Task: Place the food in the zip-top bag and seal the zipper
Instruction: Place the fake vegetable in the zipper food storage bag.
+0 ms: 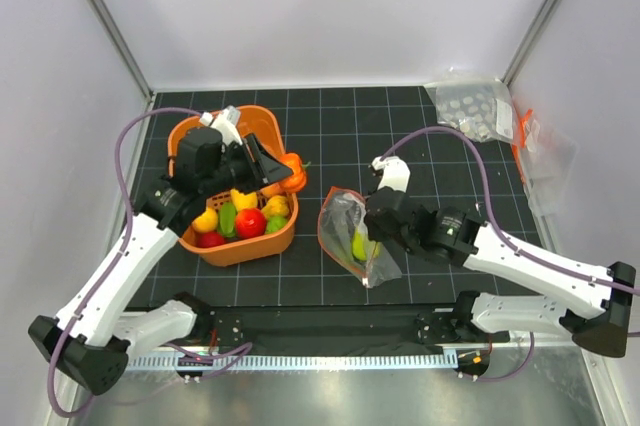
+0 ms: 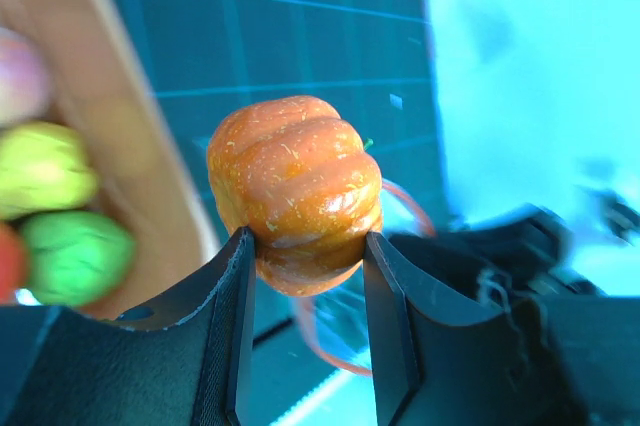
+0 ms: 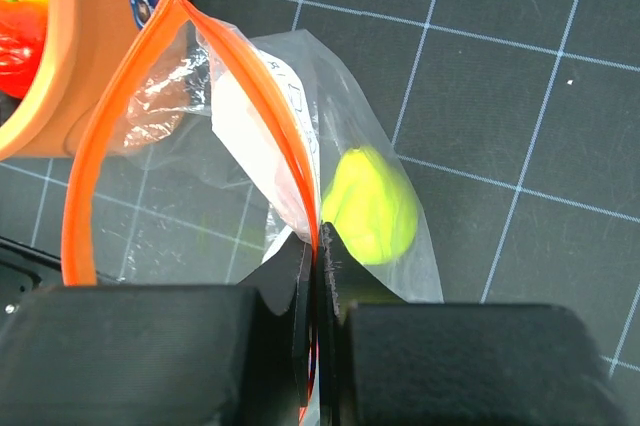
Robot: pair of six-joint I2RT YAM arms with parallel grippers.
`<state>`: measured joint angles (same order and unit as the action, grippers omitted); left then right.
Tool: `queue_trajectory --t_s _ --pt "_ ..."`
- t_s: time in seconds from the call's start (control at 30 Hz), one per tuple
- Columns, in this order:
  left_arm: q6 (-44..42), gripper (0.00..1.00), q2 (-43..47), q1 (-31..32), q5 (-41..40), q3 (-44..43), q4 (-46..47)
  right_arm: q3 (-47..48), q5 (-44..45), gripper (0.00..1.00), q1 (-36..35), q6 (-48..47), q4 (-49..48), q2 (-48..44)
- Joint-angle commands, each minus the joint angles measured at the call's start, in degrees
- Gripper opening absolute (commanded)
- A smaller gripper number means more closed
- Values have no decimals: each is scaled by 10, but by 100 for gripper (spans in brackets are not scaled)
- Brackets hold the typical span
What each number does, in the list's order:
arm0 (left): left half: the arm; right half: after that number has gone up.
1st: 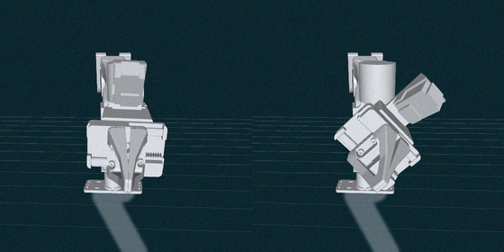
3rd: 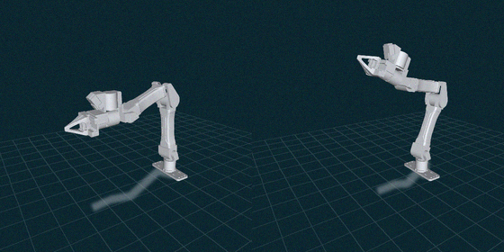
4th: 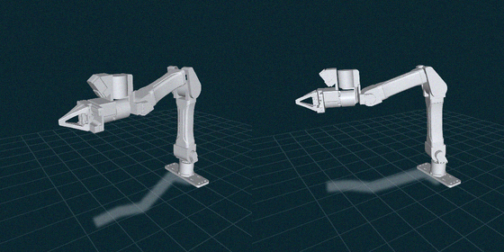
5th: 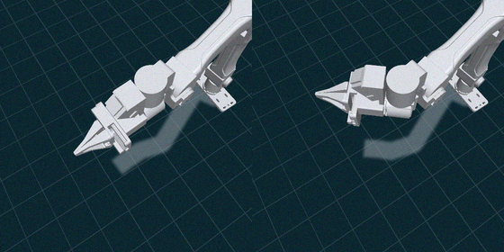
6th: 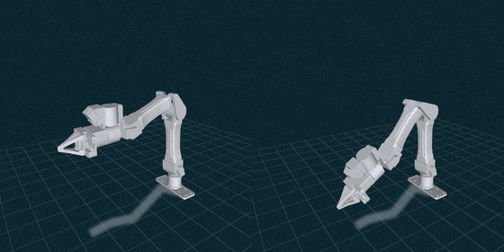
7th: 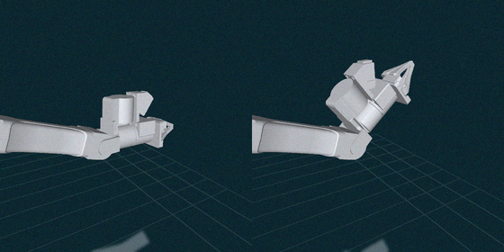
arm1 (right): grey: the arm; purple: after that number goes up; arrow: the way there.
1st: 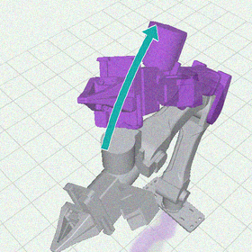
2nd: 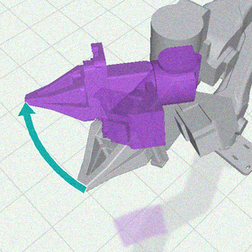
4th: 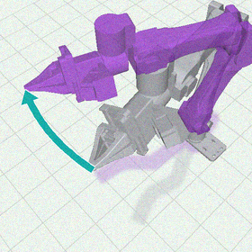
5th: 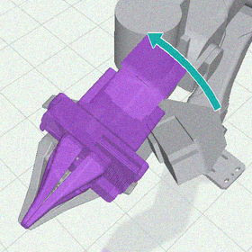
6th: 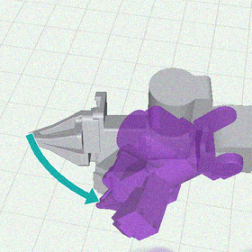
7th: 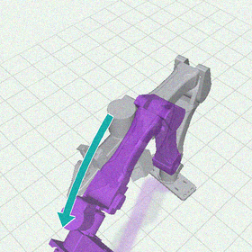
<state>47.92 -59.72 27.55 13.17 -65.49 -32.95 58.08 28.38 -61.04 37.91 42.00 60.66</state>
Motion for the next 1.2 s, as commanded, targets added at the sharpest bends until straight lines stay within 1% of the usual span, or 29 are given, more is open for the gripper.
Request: queue_trajectory --t_s 0.0,0.1,0.2,0.23,0.33,0.43,0.63,0.8,0.87,0.9,0.93,0.97,1.0,1.07,1.1,1.17 --pt "57 28 37 27 42 11 75 25 16 1 -2 8 -27 18" --pt "71 28 44 65 44 22 97 27 17 1 0 11 -42 37" --pt "86 28 46 109 28 31 115 28 16 1 4 17 -61 43" --pt "89 28 44 134 23 36 119 23 10 1 6 19 -69 41" --pt "95 28 32 180 3 49 141 13 5 1 14 34 -91 28" --pt "98 28 13 209 -17 63 152 -1 18 1 17 47 -101 7" --pt "92 29 -14 239 -64 90 155 -28 47 1 21 66 -100 -34" --pt "79 29 -74 253 -63 90 175 -46 54 1 21 74 -98 -49" --pt "60 41 -95 270 -100 73 162 -51 55 1 22 76 -96 -55" --pt "54 61 -101 274 -110 57 149 -55 56 1 22 79 -93 -57" --pt "43 68 -108 279 -118 49 139 -57 58 1 22 80 -90 -59" --pt "37 75 -109 281 -144 42 110 -60 59 1 23 81 -90 -66" --pt "33 91 -107 283 -154 30 99 -64 59 1 22 81 -87 -70" --pt "24 98 -98 284 -171 24 75 -68 61 1 23 83 -83 -80" --pt "19 100 -95 284 -175 16 68 -72 62 1 24 83 -80 -84" --pt "9 100 -85 284 -187 3 44 -74 65 1 23 85 -75 -88"
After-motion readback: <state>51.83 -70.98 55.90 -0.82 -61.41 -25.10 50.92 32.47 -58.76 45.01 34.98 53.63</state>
